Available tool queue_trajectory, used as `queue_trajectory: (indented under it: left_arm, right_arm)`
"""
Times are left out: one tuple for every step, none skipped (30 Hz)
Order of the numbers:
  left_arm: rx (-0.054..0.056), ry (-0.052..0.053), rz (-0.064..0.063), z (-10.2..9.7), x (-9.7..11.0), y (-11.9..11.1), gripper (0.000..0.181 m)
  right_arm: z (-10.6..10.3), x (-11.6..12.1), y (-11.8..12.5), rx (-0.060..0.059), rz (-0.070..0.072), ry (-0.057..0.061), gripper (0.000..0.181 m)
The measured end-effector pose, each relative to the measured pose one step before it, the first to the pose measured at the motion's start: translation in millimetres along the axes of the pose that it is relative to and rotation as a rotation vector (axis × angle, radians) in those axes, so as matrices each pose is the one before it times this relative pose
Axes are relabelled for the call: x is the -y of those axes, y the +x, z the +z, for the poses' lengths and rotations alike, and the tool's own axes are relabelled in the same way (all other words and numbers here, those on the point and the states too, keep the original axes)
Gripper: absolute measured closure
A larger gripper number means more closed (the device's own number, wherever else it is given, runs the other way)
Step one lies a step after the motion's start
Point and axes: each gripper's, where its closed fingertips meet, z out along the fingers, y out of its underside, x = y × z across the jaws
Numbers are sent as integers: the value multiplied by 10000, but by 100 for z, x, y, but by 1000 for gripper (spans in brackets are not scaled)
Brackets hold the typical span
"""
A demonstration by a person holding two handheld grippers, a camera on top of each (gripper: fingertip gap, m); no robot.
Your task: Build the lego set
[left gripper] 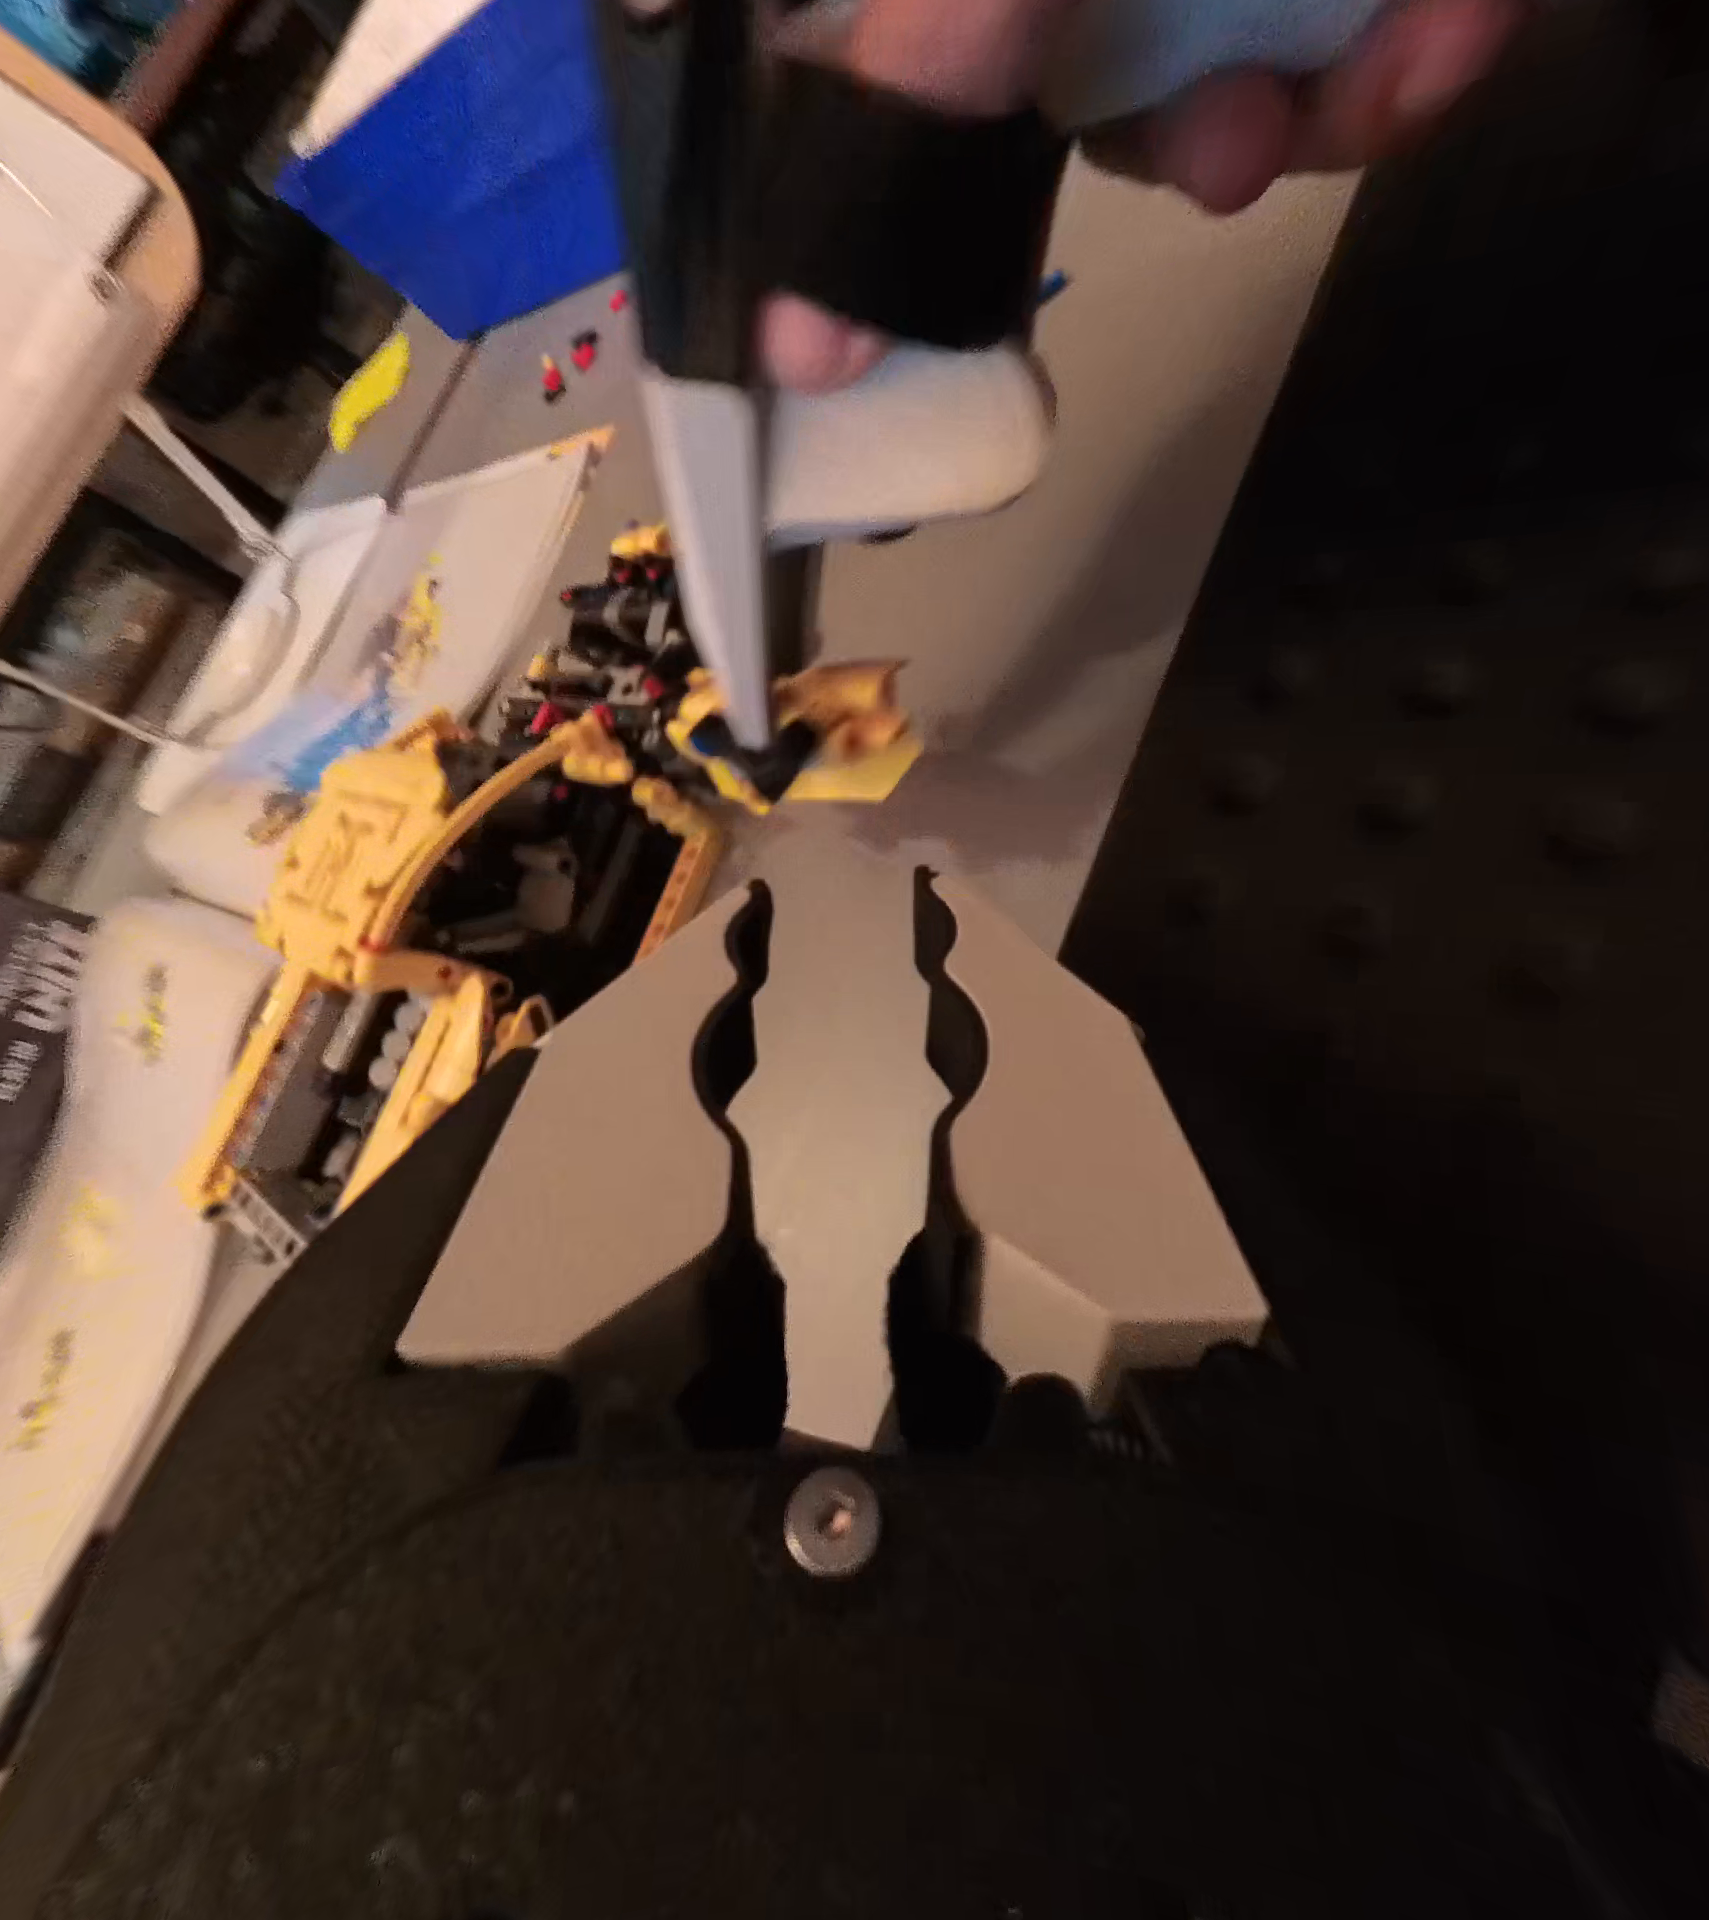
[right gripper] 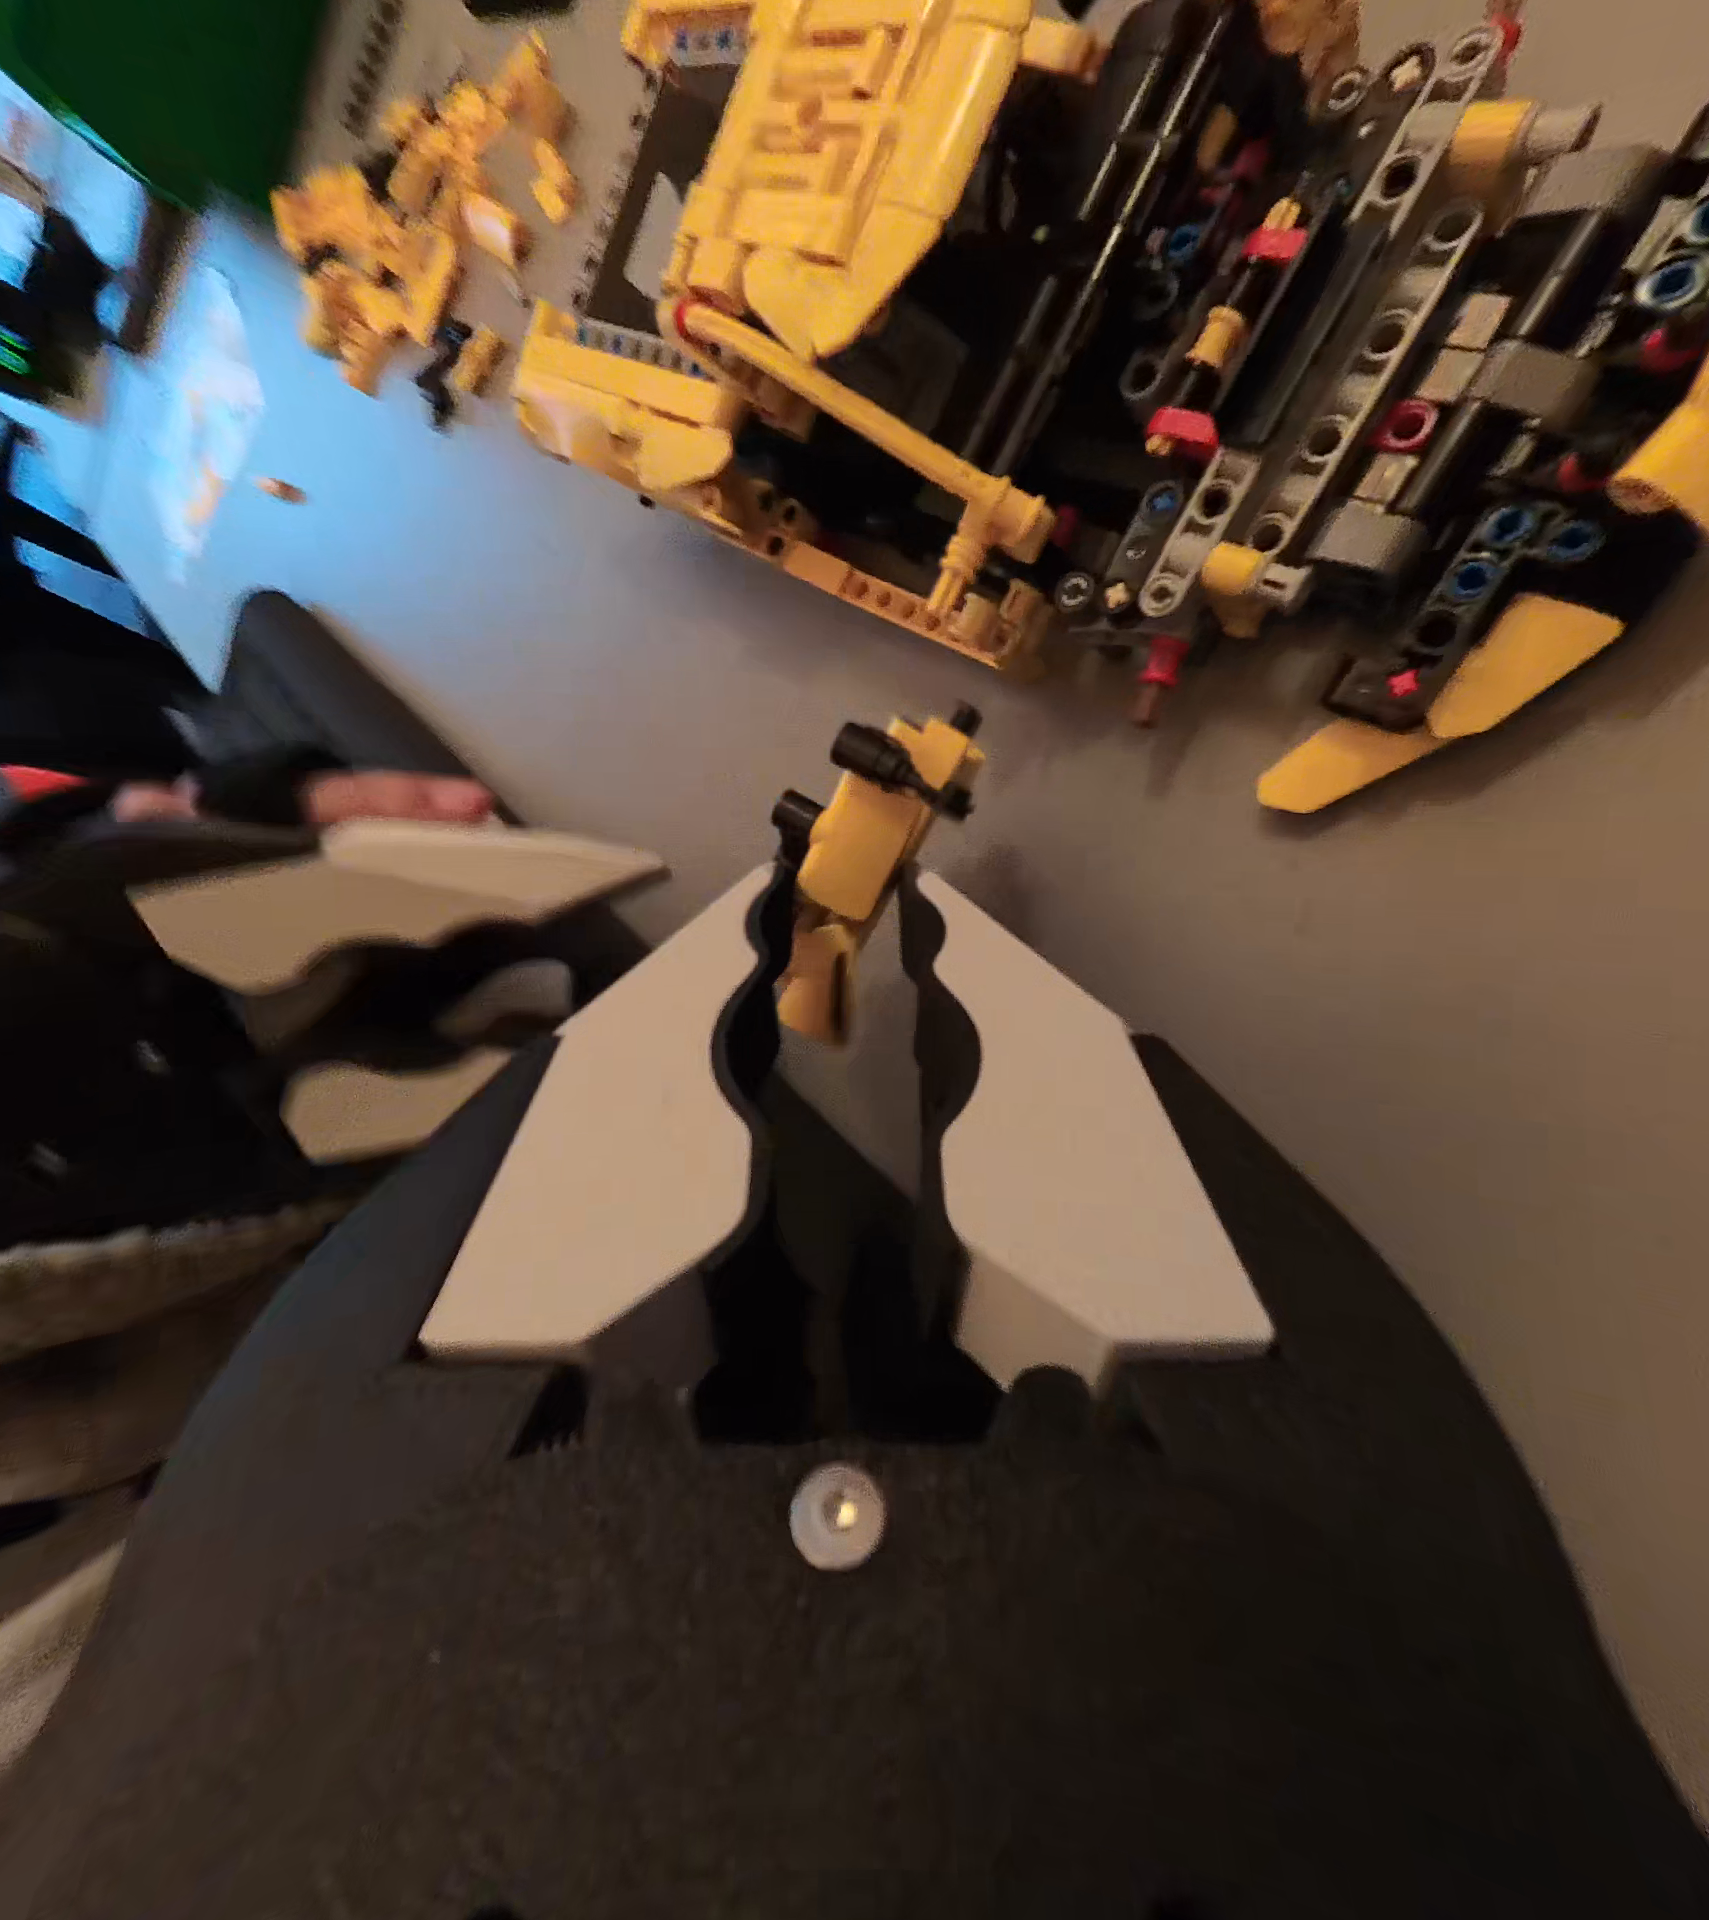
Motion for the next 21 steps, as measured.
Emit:
queue_trajectory:
  left_arm:
    - [-343,44,-473,-391,-626,-1062,154]
    - [-263,71,-450,-386,-524,-1692,154]
    - [-138,61,-421,-381,-375,-2399,153]
    - [-157,-15,-471,-325,-273,-2705,149]
    - [-303,-93,-490,-203,-224,-2569,142]
    - [-452,-7,-492,-105,12,-2203,134]
    - [-561,109,-444,-69,251,-1663,129]
    - [-658,134,-273,45,324,-982,122]
    - [-697,73,-137,229,156,-452,115]
    - [-553,-151,-47,420,-247,-303,109]
    - [-407,-358,121,497,-489,-96,99]
    - [-484,-328,192,482,-472,393,91]
    - [-311,-213,172,444,-330,266,90]
    - [-101,-236,136,457,-340,1,87]
    - [-172,-260,67,480,-389,143,84]
    - [-86,-214,-37,497,-345,15,84]
    - [-83,-104,-20,424,-191,105,84]
    - [-110,56,-38,161,112,306,85]
    - [-65,-138,-103,119,-149,217,86]
    - [-81,-157,-49,-2,-230,298,92]
    - [-204,-280,-107,99,-441,452,92]
  right_arm:
    - [-13,-44,164,-370,-148,-100,163]
    - [75,-91,9,-293,-215,-98,164]
    - [193,-251,-109,-215,-151,-210,164]
    - [216,-140,39,-292,-106,-126,164]
    - [248,-140,129,-323,-122,-123,164]
    - [283,-227,85,-226,-32,-213,164]
    - [288,-246,98,-193,-25,-266,164]
    - [255,-161,98,-176,-62,-248,164]
    - [170,-221,227,-242,-7,-315,164]
    - [27,-42,-42,-104,-126,-237,164]
    - [-25,-118,-40,-129,-231,-317,164]
    - [-54,-156,76,-208,-249,-338,164]
    - [-64,-230,-37,-132,-337,-365,164]
    - [-62,-291,-37,-101,-387,-360,164]
    - [-127,-334,177,-157,-267,-358,164]
    - [-112,-356,77,-41,-363,-342,164]
    - [-70,-305,16,-1,-362,-283,164]
    - [-74,-139,194,-49,-225,-168,164]
    - [22,-34,-76,149,-287,-60,164]
    - [23,-76,-135,179,-351,-45,163]
    - [-67,-54,215,4,-168,-31,163]
